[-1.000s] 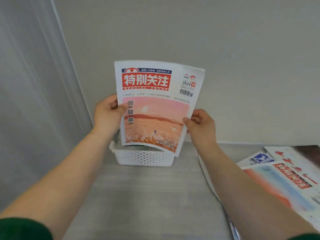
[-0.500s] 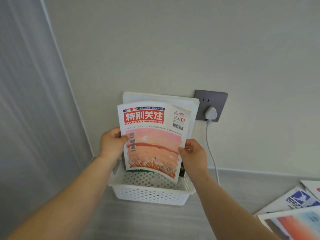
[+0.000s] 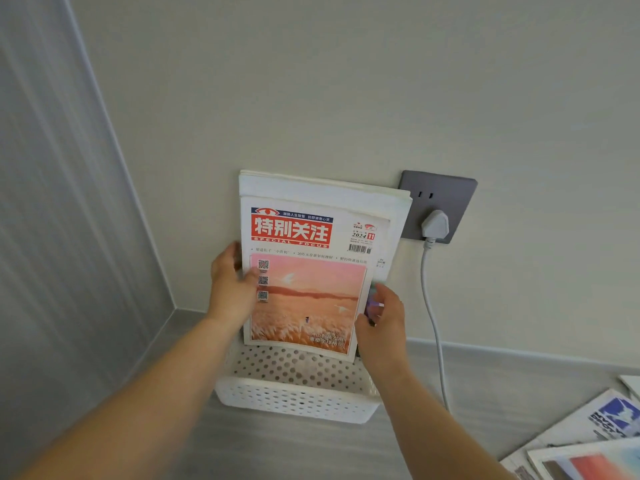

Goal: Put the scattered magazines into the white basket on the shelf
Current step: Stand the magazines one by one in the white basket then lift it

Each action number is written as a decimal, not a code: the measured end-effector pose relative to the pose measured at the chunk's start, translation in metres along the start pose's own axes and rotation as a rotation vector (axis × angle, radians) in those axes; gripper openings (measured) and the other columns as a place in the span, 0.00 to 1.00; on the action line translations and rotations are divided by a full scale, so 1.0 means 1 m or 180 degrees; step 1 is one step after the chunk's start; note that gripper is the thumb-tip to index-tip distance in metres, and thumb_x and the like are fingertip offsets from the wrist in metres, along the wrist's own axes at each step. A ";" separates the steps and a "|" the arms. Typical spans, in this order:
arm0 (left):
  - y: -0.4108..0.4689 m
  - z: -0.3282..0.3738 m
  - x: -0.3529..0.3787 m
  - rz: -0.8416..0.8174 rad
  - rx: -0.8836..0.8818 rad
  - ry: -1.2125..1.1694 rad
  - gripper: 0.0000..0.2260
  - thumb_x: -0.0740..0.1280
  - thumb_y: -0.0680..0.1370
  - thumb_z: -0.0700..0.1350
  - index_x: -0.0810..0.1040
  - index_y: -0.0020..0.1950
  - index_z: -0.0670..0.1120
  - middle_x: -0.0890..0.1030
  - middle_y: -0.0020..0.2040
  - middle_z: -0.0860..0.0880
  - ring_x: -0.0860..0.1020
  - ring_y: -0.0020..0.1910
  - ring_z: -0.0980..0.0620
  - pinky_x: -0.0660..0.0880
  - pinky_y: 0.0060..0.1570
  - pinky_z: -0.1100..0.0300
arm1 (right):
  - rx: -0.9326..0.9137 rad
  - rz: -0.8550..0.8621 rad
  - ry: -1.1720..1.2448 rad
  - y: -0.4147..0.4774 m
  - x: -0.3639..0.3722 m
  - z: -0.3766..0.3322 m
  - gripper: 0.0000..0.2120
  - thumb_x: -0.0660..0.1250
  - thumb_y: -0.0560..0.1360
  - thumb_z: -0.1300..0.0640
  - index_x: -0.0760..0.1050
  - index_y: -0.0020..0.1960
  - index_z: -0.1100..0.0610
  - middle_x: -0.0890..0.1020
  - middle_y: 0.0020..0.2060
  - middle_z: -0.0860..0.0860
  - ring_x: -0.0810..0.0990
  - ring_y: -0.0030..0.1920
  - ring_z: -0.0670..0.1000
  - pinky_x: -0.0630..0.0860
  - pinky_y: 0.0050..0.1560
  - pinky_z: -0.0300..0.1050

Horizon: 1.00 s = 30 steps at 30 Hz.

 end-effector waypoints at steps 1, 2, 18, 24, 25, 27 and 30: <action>-0.001 -0.001 0.003 -0.0020 0.0052 0.0011 0.14 0.58 0.77 0.38 0.68 0.61 0.47 0.71 0.65 0.43 0.72 0.59 0.47 0.72 0.54 0.53 | 0.0005 -0.0079 -0.0092 0.001 0.002 0.001 0.20 0.60 0.73 0.68 0.68 0.59 0.49 0.68 0.60 0.51 0.71 0.55 0.48 0.73 0.48 0.37; -0.002 -0.002 0.005 -0.0009 0.0072 0.0017 0.13 0.57 0.78 0.38 0.68 0.61 0.48 0.72 0.63 0.44 0.73 0.57 0.49 0.72 0.52 0.54 | 0.0019 -0.0145 -0.0206 0.002 0.005 0.002 0.21 0.59 0.74 0.68 0.66 0.63 0.52 0.67 0.62 0.51 0.71 0.56 0.48 0.73 0.48 0.37; -0.035 0.001 -0.009 0.0160 -0.0148 0.0267 0.24 0.61 0.76 0.42 0.58 0.70 0.47 0.62 0.72 0.44 0.65 0.68 0.44 0.66 0.63 0.45 | -0.0087 0.0152 -0.0466 -0.031 -0.027 -0.016 0.16 0.58 0.73 0.68 0.69 0.46 0.46 0.70 0.45 0.40 0.69 0.51 0.45 0.70 0.44 0.29; -0.093 0.018 -0.015 -0.0321 0.0310 0.0661 0.16 0.62 0.75 0.40 0.69 0.63 0.45 0.72 0.65 0.44 0.71 0.63 0.45 0.67 0.59 0.52 | 0.0003 0.0294 -0.0983 -0.105 -0.101 0.000 0.17 0.60 0.74 0.66 0.69 0.61 0.55 0.67 0.52 0.45 0.69 0.58 0.47 0.64 0.55 0.36; -0.107 0.023 -0.014 -0.0462 0.0362 0.0782 0.14 0.62 0.76 0.40 0.72 0.61 0.44 0.75 0.61 0.45 0.73 0.61 0.45 0.67 0.57 0.53 | 0.0053 0.0332 -0.1053 -0.119 -0.116 0.004 0.16 0.60 0.73 0.66 0.70 0.60 0.55 0.68 0.51 0.45 0.69 0.58 0.48 0.63 0.53 0.34; -0.140 0.032 -0.008 -0.0862 0.0412 0.0867 0.08 0.61 0.76 0.40 0.77 0.52 0.45 0.79 0.50 0.47 0.76 0.52 0.47 0.68 0.52 0.57 | 0.0218 0.0420 -0.1158 -0.147 -0.147 0.011 0.16 0.61 0.72 0.67 0.71 0.58 0.57 0.70 0.51 0.48 0.70 0.57 0.50 0.61 0.50 0.32; -0.192 0.043 0.007 -0.1527 0.0421 0.0902 0.10 0.60 0.75 0.37 0.75 0.40 0.51 0.79 0.37 0.53 0.77 0.39 0.57 0.66 0.41 0.69 | 0.0502 0.0529 -0.1270 -0.186 -0.192 0.024 0.16 0.62 0.71 0.67 0.73 0.58 0.59 0.74 0.53 0.53 0.70 0.60 0.54 0.66 0.58 0.41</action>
Point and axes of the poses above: each hand's wrist, its own y-axis towards the middle knuckle, its own x-axis out of the palm, z = x × y, the point moved 2 cm from there along y, towards the middle knuckle
